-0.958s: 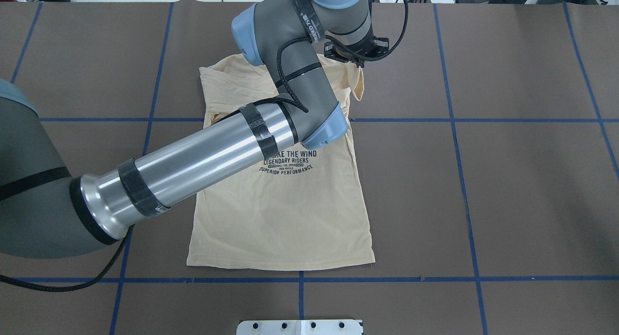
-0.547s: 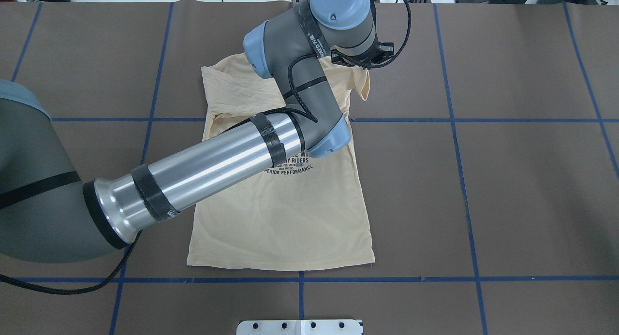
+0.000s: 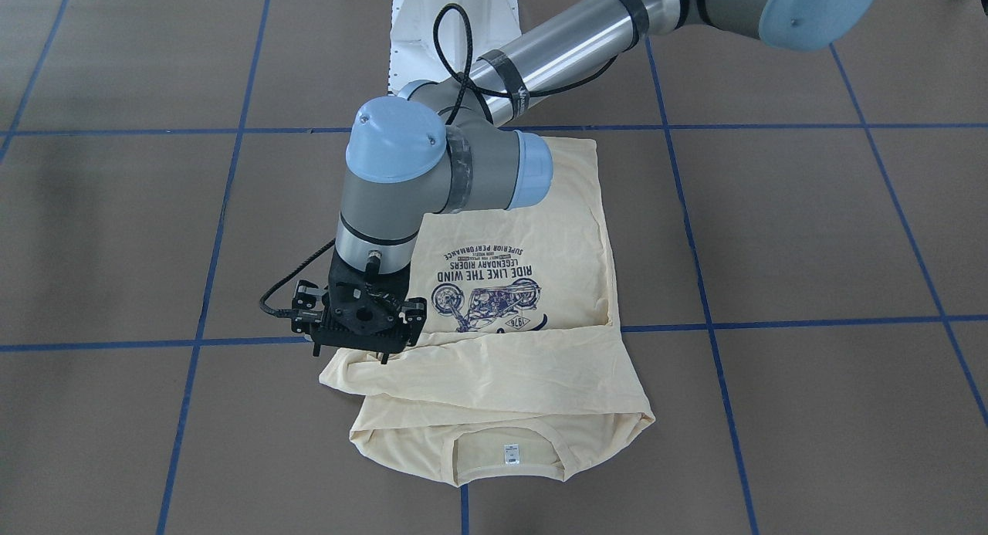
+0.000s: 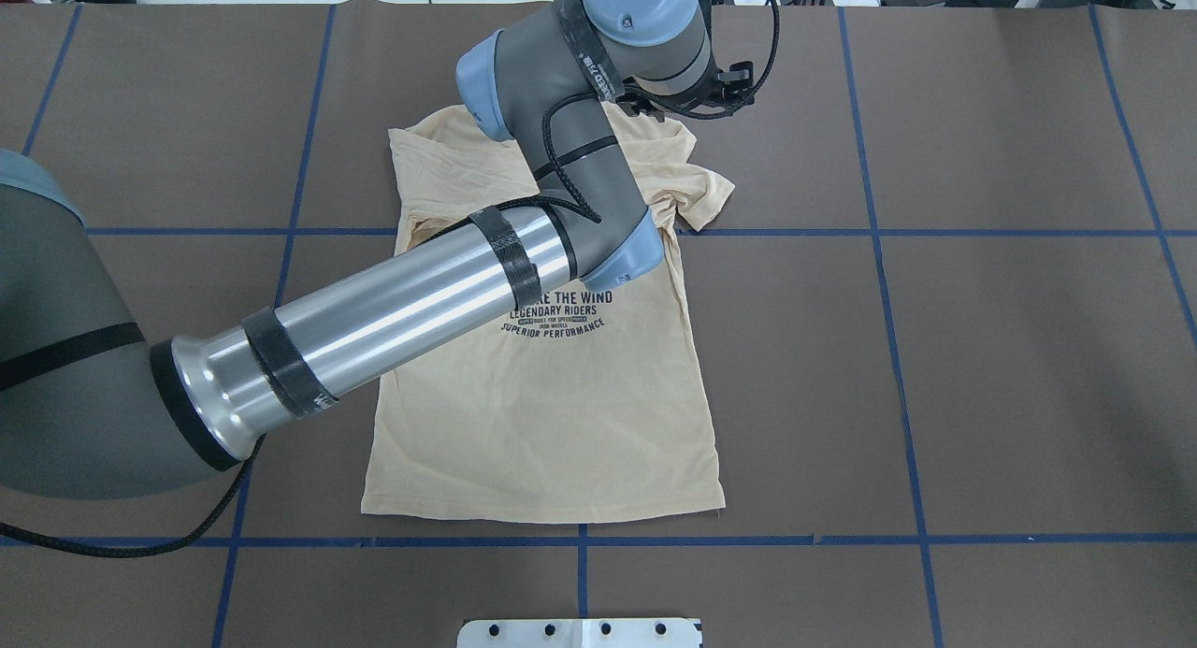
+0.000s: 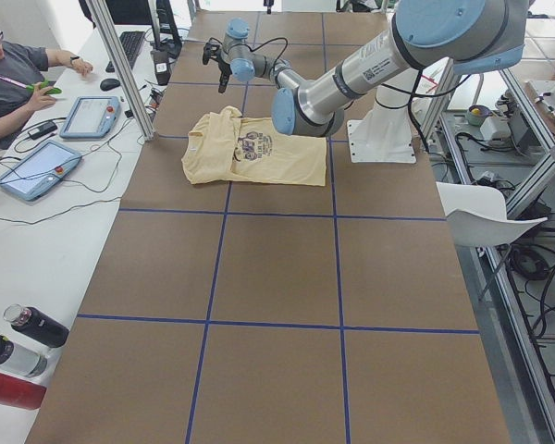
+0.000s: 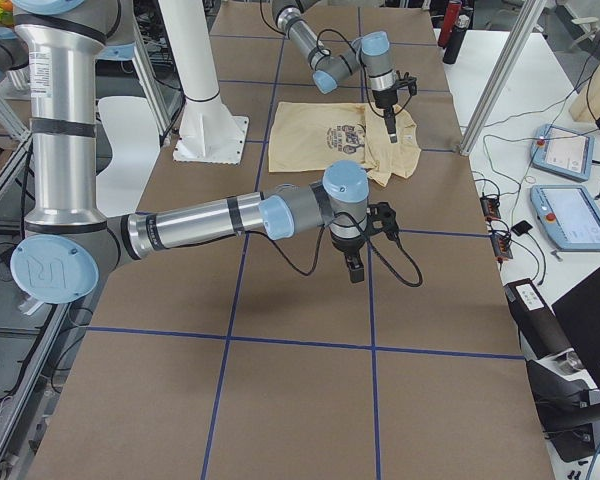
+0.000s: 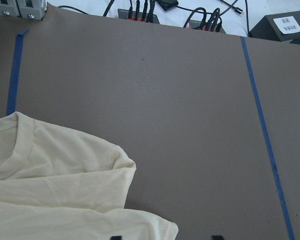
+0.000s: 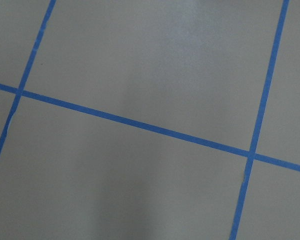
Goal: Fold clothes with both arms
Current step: 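Fold the held sleeve with the left gripper across the shirt toward the collar, then release the sleeve with the left gripper while the right gripper moves toward the hem, then lower both grippers to the hem corners nearest the robot, then grasp the hem corners with both grippers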
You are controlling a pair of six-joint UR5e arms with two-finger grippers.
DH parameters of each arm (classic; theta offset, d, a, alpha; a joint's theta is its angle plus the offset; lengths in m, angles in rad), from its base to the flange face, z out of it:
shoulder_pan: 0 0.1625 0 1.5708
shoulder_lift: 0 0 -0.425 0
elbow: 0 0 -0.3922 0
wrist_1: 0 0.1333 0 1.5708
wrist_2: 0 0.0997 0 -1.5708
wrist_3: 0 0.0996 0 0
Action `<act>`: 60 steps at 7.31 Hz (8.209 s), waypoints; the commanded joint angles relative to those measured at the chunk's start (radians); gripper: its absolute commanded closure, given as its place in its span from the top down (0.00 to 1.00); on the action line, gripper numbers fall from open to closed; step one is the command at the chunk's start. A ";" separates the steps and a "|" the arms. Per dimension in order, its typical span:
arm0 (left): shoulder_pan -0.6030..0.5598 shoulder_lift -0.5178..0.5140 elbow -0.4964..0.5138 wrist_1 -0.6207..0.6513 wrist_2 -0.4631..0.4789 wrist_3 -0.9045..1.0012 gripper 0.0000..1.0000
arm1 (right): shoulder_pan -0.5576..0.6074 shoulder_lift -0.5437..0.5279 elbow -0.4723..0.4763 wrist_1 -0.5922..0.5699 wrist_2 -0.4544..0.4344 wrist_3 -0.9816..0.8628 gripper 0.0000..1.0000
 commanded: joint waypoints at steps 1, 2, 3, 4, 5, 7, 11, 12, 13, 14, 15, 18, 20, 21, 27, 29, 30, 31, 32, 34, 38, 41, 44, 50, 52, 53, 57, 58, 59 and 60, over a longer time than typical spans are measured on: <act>-0.022 0.162 -0.230 0.075 -0.078 0.088 1.00 | 0.000 0.009 0.011 0.012 0.002 0.048 1.00; -0.031 0.295 -0.435 0.178 -0.085 0.157 1.00 | -0.005 0.011 0.008 0.059 0.003 0.115 1.00; -0.041 0.430 -0.619 0.242 -0.085 0.221 1.00 | -0.041 0.009 0.009 0.126 0.006 0.224 1.00; -0.044 0.574 -0.774 0.247 -0.085 0.261 1.00 | -0.098 0.006 0.014 0.247 0.006 0.384 1.00; -0.048 0.693 -0.897 0.247 -0.085 0.277 1.00 | -0.185 -0.001 0.023 0.399 -0.008 0.611 1.00; -0.047 0.885 -1.061 0.242 -0.088 0.278 1.00 | -0.373 -0.023 0.105 0.477 -0.169 0.865 1.00; 0.017 1.199 -1.135 -0.006 -0.062 0.269 1.00 | -0.919 -0.023 0.390 0.265 -0.657 1.279 1.00; 0.080 1.270 -1.136 -0.100 -0.012 0.233 1.00 | -1.065 -0.017 0.464 0.130 -0.798 1.365 1.00; 0.185 1.266 -1.133 -0.103 0.059 0.091 1.00 | -1.144 -0.018 0.465 0.126 -0.877 1.413 1.00; 0.271 1.263 -1.133 -0.103 0.131 -0.004 1.00 | -1.178 -0.018 0.465 0.125 -0.905 1.433 1.00; 0.328 1.263 -1.133 -0.098 0.157 -0.069 1.00 | -1.180 -0.017 0.465 0.125 -0.907 1.437 1.00; 0.407 1.219 -1.117 -0.059 0.196 -0.133 0.70 | -1.181 -0.015 0.463 0.125 -0.916 1.437 1.00; 0.421 1.160 -1.100 0.011 0.196 -0.133 0.68 | -1.181 -0.014 0.462 0.125 -0.917 1.437 1.00; 0.421 1.165 -1.100 0.011 0.196 -0.133 0.67 | -1.181 -0.014 0.462 0.125 -0.917 1.437 1.00; 0.427 1.171 -1.101 0.071 0.194 -0.133 0.60 | -1.187 -0.014 0.460 0.125 -0.923 1.437 1.00; 0.430 1.171 -1.101 0.071 0.194 -0.133 0.58 | -1.187 -0.012 0.459 0.125 -0.923 1.437 1.00; 0.438 1.171 -1.101 0.071 0.194 -0.133 0.54 | -1.189 -0.014 0.457 0.124 -0.923 1.437 1.00; 0.438 1.173 -1.103 0.071 0.194 -0.133 0.53 | -1.190 -0.014 0.457 0.124 -0.923 1.438 1.00; 0.446 1.174 -1.101 0.072 0.194 -0.133 0.53 | -1.190 -0.014 0.457 0.124 -0.923 1.438 1.00; 0.452 1.174 -1.103 0.074 0.194 -0.133 0.45 | -1.192 -0.014 0.457 0.124 -0.923 1.438 1.00; 0.450 1.176 -1.116 0.087 0.194 -0.140 0.16 | -1.200 -0.012 0.457 0.124 -0.937 1.438 1.00; 0.449 1.176 -1.118 0.089 0.196 -0.146 0.00 | -1.233 0.002 0.436 0.124 -0.977 1.447 1.00; 0.449 1.176 -1.126 0.089 0.196 -0.148 0.00 | -1.288 0.185 0.258 0.119 -1.063 1.499 0.99; 0.450 1.174 -1.132 0.087 0.198 -0.166 0.00 | -1.396 0.212 0.178 0.121 -1.157 1.521 0.65; 0.450 1.174 -1.132 0.087 0.198 -0.165 0.00 | -1.393 0.285 0.117 0.115 -1.157 1.521 0.57; 0.450 1.174 -1.132 0.087 0.196 -0.166 0.00 | -1.388 0.281 0.114 0.115 -1.158 1.520 0.56; 0.450 1.174 -1.132 0.087 0.198 -0.166 0.00 | -1.385 0.281 0.115 0.113 -1.158 1.520 0.33; 0.450 1.174 -1.132 0.087 0.198 -0.166 0.00 | -1.384 0.282 0.117 0.113 -1.158 1.520 0.22; 0.450 1.174 -1.132 0.087 0.196 -0.166 0.00 | -1.384 0.281 0.117 0.113 -1.158 1.520 0.22; 0.450 1.174 -1.132 0.087 0.196 -0.166 0.00 | -1.382 0.281 0.117 0.113 -1.158 1.520 0.18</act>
